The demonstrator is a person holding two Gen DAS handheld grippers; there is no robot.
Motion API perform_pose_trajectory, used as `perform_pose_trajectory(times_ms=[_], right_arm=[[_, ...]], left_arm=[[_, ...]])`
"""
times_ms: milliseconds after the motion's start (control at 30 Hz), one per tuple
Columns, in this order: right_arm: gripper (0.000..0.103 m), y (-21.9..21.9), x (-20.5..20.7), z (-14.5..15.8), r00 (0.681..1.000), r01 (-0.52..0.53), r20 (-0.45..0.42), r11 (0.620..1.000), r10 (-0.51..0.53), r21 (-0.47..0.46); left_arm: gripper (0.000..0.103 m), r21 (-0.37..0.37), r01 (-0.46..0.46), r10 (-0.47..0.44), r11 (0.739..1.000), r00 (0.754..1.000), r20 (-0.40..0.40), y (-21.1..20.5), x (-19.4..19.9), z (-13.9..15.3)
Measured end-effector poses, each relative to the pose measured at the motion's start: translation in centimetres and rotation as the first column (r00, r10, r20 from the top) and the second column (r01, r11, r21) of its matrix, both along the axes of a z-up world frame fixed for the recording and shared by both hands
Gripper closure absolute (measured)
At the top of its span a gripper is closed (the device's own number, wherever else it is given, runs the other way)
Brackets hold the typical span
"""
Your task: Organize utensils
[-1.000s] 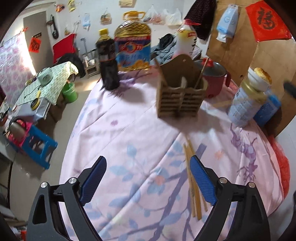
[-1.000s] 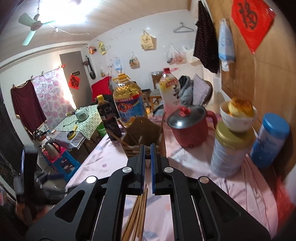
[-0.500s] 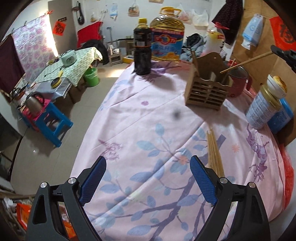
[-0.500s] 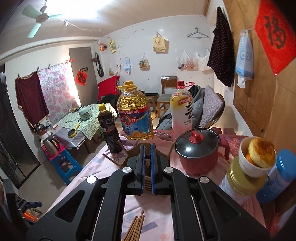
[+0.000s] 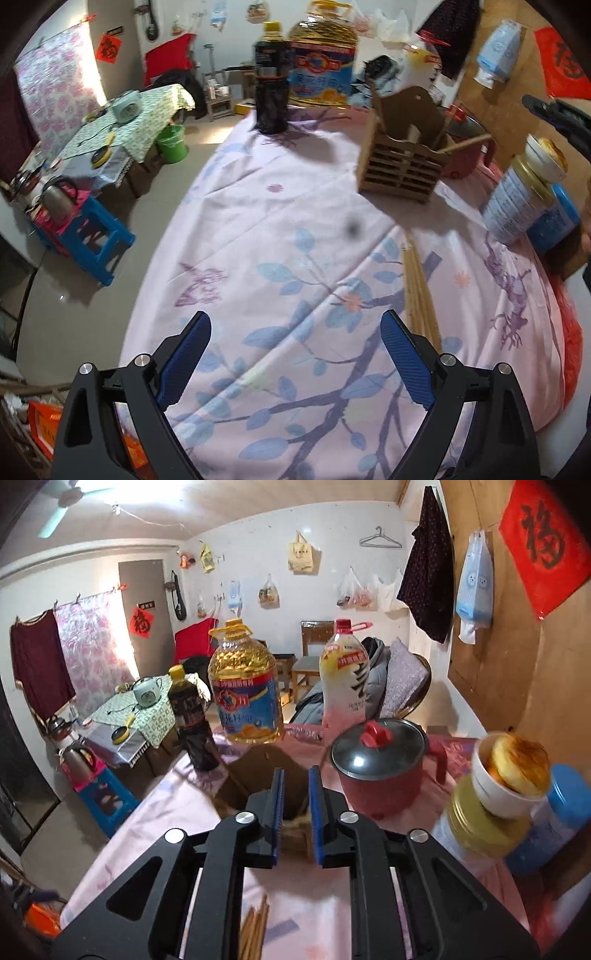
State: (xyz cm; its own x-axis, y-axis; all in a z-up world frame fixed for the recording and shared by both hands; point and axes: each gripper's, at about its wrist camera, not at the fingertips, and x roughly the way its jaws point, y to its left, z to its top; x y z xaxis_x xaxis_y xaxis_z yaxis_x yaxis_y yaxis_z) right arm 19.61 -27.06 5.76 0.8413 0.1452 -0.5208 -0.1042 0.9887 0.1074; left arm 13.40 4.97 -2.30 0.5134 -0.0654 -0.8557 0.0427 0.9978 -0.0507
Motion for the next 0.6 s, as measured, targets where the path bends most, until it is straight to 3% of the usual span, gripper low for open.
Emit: perform_pose_trajectory(times_ms=[200, 367, 600], right_arm=[[0.078, -2.5, -4.7, -4.2, 0.992, 0.076, -0.106, 0.996, -0.07, 0.051], [0.077, -3.9, -7.3, -7.5, 0.976, 0.124, -0.195, 0.987, -0.101, 0.107], [0.077, -4.1, -10.2, -9.7, 0.964, 0.122, -0.247, 0.99, -0.103, 0.064]], left_arm=[[0.012, 0.008, 0.121, -0.12, 0.993, 0.992, -0.048, -3.4, 0.8, -3.2], [0.012, 0.034, 0.261, -0.256, 0.965, 0.961, -0.101, -6.5, 0.3, -6.7], [0.012, 0.015, 0.351, -0.345, 0.936, 0.926, -0.153, -9.0, -0.3, -10.7]])
